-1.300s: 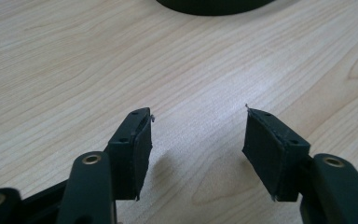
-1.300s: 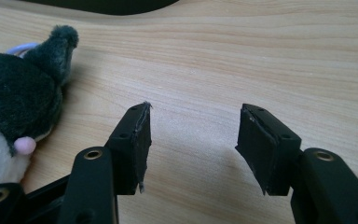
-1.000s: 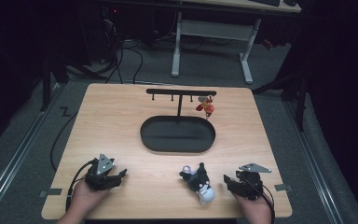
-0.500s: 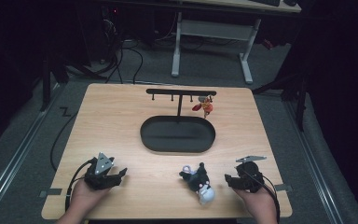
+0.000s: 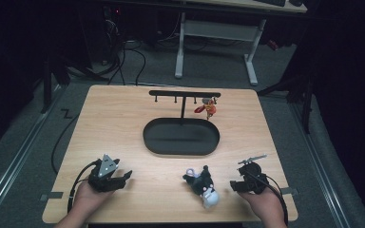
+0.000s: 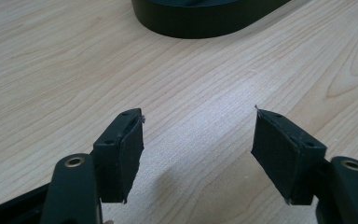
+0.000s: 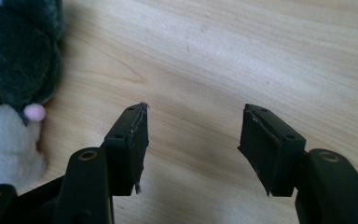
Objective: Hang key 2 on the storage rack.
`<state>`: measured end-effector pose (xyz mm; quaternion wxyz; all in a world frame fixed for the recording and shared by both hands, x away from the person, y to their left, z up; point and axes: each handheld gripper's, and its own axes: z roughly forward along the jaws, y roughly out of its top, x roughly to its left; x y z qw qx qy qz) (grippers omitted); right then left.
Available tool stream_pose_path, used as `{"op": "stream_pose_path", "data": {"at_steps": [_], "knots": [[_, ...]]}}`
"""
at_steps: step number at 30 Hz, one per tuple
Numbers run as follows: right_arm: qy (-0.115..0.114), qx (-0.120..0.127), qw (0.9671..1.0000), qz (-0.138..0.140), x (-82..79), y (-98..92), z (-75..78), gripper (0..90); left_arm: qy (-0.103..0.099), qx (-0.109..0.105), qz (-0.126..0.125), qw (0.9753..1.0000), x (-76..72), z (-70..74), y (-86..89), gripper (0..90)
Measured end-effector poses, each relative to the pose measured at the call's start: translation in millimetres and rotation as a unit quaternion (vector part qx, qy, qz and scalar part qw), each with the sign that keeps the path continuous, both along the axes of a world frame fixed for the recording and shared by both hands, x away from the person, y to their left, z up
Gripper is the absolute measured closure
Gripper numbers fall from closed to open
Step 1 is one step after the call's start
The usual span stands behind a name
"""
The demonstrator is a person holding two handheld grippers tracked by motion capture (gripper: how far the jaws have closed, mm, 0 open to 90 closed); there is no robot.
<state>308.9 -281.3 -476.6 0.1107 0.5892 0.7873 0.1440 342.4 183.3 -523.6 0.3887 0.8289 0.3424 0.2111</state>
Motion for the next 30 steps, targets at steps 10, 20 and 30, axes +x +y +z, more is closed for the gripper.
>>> {"op": "stream_pose_path", "data": {"at_steps": [10, 20, 30], "knots": [[0.030, -0.025, 0.9991, 0.014, -3.7, 2.4, 6.3, 41.3, 0.004, 0.002, -0.004, 1.0000, -0.6, 0.3, 0.4, 33.7], [0.061, -0.047, 0.9963, 0.040, -5.4, 15.2, 18.4, 39.3, 0.003, 0.010, -0.010, 0.9999, -4.2, -0.1, -1.1, 33.5], [0.060, -0.032, 0.9960, 0.059, -3.3, 34.1, 44.7, 35.3, 0.005, 0.006, -0.012, 0.9999, -2.3, -0.1, -1.2, 33.4]]}}
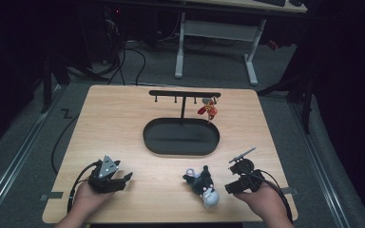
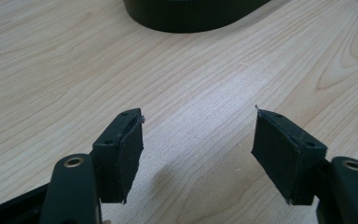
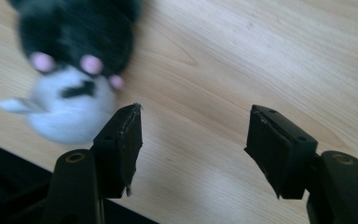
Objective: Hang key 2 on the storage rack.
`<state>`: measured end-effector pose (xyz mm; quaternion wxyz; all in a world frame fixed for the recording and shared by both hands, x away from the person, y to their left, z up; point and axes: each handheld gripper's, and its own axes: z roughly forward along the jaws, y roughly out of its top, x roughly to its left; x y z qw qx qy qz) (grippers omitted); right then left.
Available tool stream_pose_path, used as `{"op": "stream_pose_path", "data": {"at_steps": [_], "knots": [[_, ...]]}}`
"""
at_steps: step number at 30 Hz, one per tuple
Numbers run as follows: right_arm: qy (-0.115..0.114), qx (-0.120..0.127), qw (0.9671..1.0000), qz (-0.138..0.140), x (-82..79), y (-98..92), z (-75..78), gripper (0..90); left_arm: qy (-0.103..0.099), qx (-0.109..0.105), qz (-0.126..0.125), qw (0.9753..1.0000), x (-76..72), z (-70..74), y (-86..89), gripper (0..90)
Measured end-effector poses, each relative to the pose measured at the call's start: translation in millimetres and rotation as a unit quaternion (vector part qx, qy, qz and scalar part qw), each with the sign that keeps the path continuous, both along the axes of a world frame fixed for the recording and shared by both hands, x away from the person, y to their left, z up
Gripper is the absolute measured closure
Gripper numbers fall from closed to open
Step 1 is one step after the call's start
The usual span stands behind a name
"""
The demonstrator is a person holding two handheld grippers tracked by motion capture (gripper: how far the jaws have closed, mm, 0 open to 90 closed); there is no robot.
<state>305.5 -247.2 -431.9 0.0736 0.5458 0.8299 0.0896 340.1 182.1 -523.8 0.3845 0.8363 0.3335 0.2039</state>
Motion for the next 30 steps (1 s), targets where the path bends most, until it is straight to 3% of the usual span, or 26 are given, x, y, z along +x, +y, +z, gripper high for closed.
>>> {"op": "stream_pose_path", "data": {"at_steps": [6, 13, 18, 23, 30], "knots": [[0.006, 0.011, 0.9998, 0.015, -2.5, 23.3, 10.0, 27.6, -0.001, -0.004, -0.005, 1.0000, 0.5, 1.3, -1.3, 33.5], [0.017, 0.014, 0.9992, 0.032, -6.6, 42.5, 4.3, 23.0, -0.001, -0.002, -0.014, 0.9999, 1.9, 1.5, -4.5, 33.5], [0.030, 0.028, 0.9983, 0.040, -6.1, 53.4, -6.7, 22.2, 0.000, 0.000, -0.017, 0.9999, 2.3, 1.2, -5.8, 33.5], [0.049, 0.023, 0.9976, 0.043, -3.2, 63.1, -25.3, 22.7, 0.000, 0.001, -0.019, 0.9998, 2.3, 0.9, -6.5, 33.5], [0.062, 0.021, 0.9972, 0.037, 1.6, 64.5, -46.0, 31.1, 0.001, 0.003, -0.019, 0.9998, 2.7, 0.2, -6.7, 33.5]]}}
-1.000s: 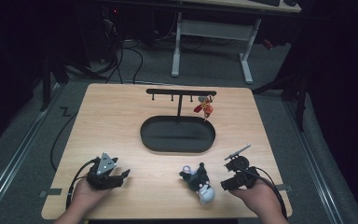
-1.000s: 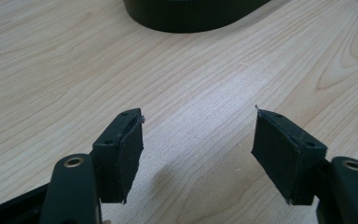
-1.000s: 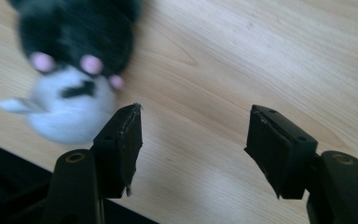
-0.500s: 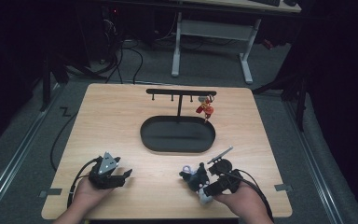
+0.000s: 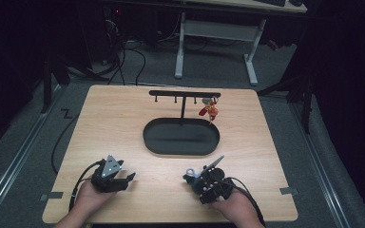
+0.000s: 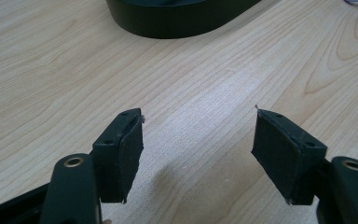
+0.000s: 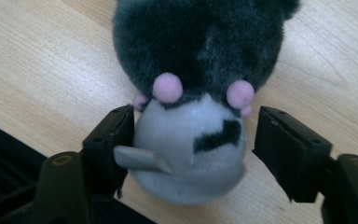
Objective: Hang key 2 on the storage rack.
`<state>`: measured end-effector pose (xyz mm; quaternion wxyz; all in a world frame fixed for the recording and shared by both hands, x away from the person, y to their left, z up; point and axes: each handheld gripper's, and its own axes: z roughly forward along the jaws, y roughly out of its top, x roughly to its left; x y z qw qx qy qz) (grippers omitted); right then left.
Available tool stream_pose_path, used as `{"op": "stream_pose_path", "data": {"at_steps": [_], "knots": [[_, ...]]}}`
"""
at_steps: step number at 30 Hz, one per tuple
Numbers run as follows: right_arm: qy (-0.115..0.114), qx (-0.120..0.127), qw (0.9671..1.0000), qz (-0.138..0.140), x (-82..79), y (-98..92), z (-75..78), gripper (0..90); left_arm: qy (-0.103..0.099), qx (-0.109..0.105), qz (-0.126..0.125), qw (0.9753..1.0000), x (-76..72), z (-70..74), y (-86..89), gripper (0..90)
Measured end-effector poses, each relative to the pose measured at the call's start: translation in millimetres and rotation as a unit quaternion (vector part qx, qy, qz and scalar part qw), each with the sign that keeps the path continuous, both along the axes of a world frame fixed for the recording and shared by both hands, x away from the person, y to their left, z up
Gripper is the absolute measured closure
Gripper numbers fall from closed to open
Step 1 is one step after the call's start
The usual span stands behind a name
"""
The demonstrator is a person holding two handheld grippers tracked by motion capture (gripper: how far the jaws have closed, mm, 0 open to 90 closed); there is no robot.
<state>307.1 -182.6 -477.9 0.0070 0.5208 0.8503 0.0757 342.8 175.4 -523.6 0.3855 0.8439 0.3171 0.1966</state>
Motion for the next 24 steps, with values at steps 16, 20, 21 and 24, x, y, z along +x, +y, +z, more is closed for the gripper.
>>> {"op": "stream_pose_path", "data": {"at_steps": [16, 20, 21, 24], "knots": [[-0.015, -0.005, 0.9998, 0.011, 10.1, 1.0, 6.3, 48.4, 0.002, 0.001, 0.000, 1.0000, 0.2, -1.1, 0.0, 33.5], [-0.025, -0.008, 0.9996, 0.012, 14.3, -4.8, 21.2, 48.5, 0.004, 0.002, -0.001, 1.0000, 0.3, -1.5, -0.3, 33.5], [-0.031, -0.008, 0.9993, 0.020, 16.8, -7.6, 26.1, 48.5, 0.004, 0.003, -0.001, 1.0000, 0.2, -1.4, -0.2, 33.5], [-0.032, -0.004, 0.9994, 0.012, 21.1, -11.3, 37.4, 48.4, 0.003, 0.003, -0.002, 1.0000, -0.3, -1.3, 0.4, 33.5]]}}
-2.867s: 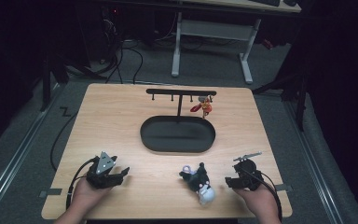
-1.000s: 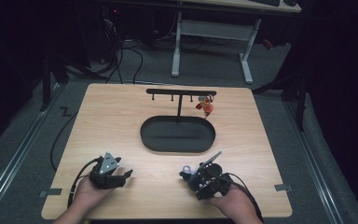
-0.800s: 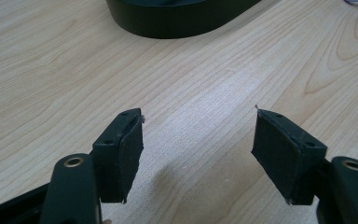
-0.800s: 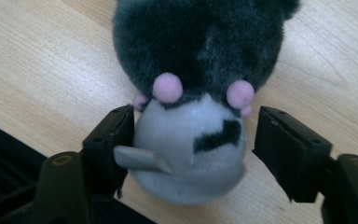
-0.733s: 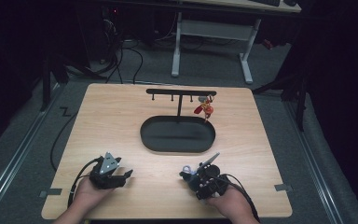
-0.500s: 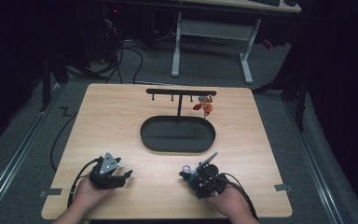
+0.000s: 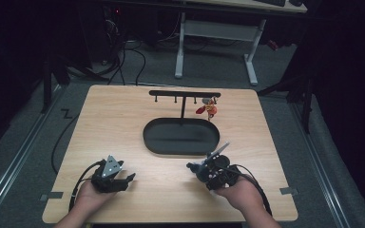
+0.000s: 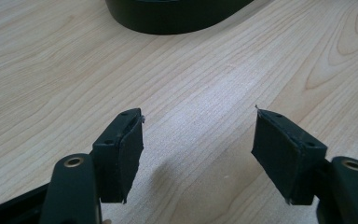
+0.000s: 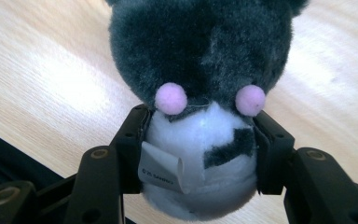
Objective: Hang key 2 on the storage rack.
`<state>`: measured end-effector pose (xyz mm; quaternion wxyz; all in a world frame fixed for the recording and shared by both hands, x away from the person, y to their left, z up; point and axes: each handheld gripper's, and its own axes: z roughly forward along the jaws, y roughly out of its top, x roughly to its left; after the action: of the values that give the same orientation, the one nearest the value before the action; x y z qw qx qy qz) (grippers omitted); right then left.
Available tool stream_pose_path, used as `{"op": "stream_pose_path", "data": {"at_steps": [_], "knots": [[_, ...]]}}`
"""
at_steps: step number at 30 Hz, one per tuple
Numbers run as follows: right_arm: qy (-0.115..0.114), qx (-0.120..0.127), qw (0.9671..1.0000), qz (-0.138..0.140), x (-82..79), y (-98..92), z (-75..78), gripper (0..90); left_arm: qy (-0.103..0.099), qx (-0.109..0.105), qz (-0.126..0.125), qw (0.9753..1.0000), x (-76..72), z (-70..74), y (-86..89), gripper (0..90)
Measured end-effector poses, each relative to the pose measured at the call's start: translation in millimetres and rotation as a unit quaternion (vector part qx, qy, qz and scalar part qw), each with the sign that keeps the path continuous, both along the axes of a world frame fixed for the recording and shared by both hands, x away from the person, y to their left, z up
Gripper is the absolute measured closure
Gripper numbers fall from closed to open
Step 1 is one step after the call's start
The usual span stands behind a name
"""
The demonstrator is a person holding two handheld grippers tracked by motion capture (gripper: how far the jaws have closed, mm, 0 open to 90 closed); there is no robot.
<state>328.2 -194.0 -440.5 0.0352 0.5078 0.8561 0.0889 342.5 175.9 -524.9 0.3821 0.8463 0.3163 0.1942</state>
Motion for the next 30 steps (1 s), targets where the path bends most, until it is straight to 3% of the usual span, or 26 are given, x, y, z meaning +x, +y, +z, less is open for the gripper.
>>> {"op": "stream_pose_path", "data": {"at_steps": [13, 30], "knots": [[-0.014, -0.001, 0.9999, -0.009, 29.3, -8.9, 39.9, 48.5, 0.005, 0.000, 0.002, 1.0000, -0.2, -0.3, 2.9, 33.4], [-0.024, 0.014, 0.9996, -0.006, 76.8, 5.8, 88.1, 48.5, 0.003, 0.002, 0.001, 1.0000, 0.9, -0.5, 4.7, 33.4]]}}
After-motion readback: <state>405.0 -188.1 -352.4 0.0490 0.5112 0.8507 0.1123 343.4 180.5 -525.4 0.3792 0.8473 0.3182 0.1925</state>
